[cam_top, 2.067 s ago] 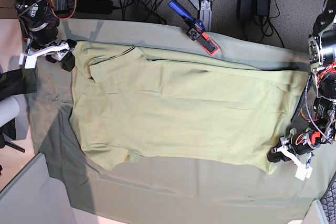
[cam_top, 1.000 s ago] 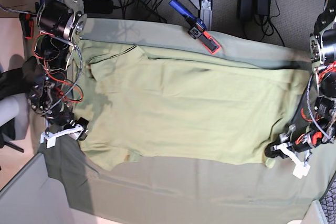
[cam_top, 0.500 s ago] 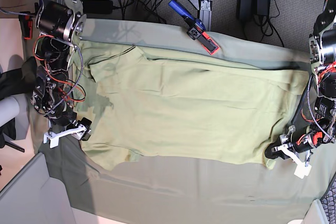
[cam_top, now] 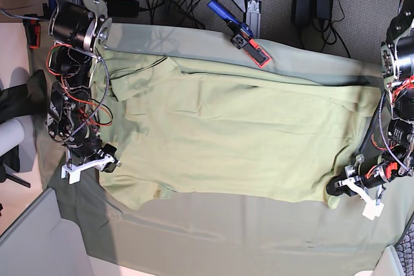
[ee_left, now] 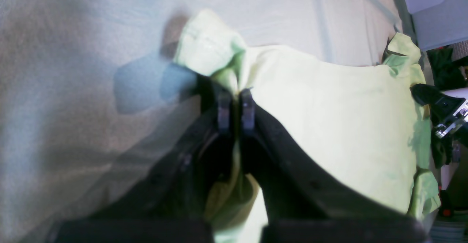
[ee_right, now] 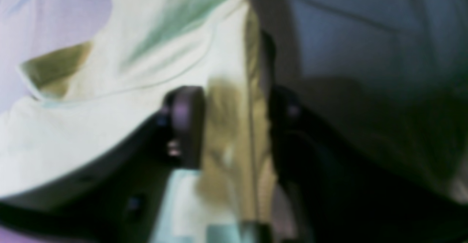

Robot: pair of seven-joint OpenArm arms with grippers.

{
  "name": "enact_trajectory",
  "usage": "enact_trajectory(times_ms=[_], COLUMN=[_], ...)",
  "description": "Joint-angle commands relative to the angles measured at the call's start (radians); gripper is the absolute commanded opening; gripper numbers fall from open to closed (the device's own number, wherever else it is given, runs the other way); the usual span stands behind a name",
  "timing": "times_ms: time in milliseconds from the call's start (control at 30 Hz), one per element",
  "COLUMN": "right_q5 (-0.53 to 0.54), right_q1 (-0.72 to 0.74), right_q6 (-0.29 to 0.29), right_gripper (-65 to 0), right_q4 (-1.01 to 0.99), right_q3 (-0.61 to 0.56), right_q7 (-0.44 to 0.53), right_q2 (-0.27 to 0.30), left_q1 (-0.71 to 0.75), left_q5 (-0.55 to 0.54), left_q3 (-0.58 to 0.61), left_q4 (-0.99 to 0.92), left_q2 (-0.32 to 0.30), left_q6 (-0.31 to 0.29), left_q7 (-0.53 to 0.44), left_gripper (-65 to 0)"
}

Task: Fold the T-shirt properly
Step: 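Release the right gripper and regrasp the opposite shoulder edge, then lift the held edge with both grippers and fold it over lengthwise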

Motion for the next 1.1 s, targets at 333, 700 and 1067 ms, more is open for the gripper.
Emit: enact_trajectory(times_ms=[333, 700, 1067], right_q5=[0.011, 0.025, 0.093], right_q1=[0.027, 0.008, -0.254], right_q6=[0.038, 0.102, 0.113], right_gripper=[-61.4, -65.0, -65.0], right_q4=[0.034, 0.066, 0.390], right_q3=[0.000, 0.000, 0.000], right_q7=[0.043, 0.034, 0.032], right_q2=[0.027, 0.115, 0.150], left_q1=[-0.031, -0.018, 0.102], left_q5=[-0.022, -0.206, -0.369], left_q3=[-0.001, -0.001, -0.001], left_q4=[0.018, 0.026, 0.185], left_q2=[-0.011, -0.063, -0.111], left_q6=[-0.028, -0.028, -0.028], left_q7=[-0.006, 0.131, 0.317], left_gripper=[-65.0, -65.0, -65.0])
